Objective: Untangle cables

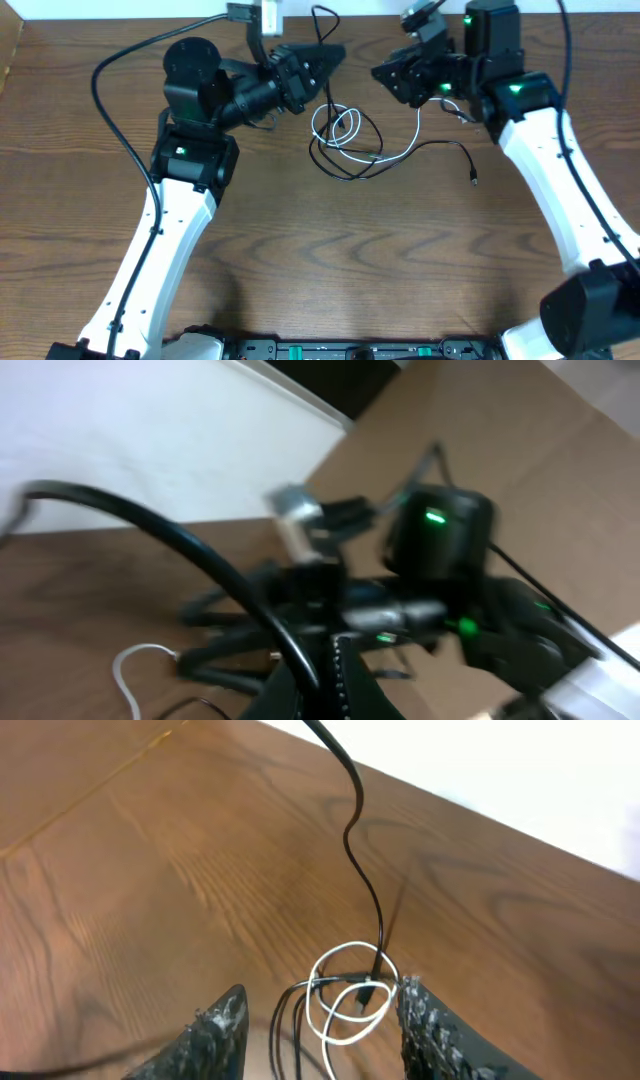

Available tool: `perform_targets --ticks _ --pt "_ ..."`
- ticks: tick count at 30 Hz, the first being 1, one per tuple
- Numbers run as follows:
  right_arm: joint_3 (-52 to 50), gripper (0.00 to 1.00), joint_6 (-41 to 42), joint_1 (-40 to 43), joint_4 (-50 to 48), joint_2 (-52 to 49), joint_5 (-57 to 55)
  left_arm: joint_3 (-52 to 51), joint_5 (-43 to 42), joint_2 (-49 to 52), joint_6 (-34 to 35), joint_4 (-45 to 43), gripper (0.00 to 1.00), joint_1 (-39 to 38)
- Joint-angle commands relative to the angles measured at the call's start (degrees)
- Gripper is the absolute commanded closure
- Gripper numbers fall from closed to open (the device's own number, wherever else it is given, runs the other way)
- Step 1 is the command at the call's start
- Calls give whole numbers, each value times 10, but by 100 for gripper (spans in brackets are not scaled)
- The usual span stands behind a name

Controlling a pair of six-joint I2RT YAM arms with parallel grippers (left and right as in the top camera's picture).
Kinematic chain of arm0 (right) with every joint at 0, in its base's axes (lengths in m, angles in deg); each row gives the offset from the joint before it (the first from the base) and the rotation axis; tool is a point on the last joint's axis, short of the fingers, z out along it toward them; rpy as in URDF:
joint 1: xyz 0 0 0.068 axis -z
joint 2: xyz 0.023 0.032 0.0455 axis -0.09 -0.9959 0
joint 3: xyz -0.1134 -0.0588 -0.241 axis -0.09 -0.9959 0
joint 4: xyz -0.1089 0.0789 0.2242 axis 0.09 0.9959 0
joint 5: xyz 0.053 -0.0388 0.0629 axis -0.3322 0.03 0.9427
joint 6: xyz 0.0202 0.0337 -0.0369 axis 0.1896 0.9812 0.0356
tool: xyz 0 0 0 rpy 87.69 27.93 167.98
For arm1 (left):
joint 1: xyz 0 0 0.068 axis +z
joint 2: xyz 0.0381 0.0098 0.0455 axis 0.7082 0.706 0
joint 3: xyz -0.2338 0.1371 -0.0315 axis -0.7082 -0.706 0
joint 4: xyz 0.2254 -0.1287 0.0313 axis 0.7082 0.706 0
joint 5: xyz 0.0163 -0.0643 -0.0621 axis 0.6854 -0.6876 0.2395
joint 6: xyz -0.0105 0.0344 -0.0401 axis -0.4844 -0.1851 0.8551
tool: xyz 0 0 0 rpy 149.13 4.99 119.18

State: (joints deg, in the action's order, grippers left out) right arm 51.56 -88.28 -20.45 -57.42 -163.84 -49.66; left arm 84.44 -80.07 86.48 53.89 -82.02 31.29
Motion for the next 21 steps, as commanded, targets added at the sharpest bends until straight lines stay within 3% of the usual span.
perform_targets --ticks 1,7,17,21 --pt "7 51 -46 -10 -43 -15 23 6 -64 -3 -4 -4 92 -11" --pt "7 45 -91 -23 -137 -25 70 6 -87 -3 -4 -4 92 -27" --pt "7 43 -99 -36 -166 -25 129 6 -93 -3 -4 -4 92 -42" --pt "7 58 -100 -36 -187 -25 124 6 -93 -3 -4 -4 92 -49"
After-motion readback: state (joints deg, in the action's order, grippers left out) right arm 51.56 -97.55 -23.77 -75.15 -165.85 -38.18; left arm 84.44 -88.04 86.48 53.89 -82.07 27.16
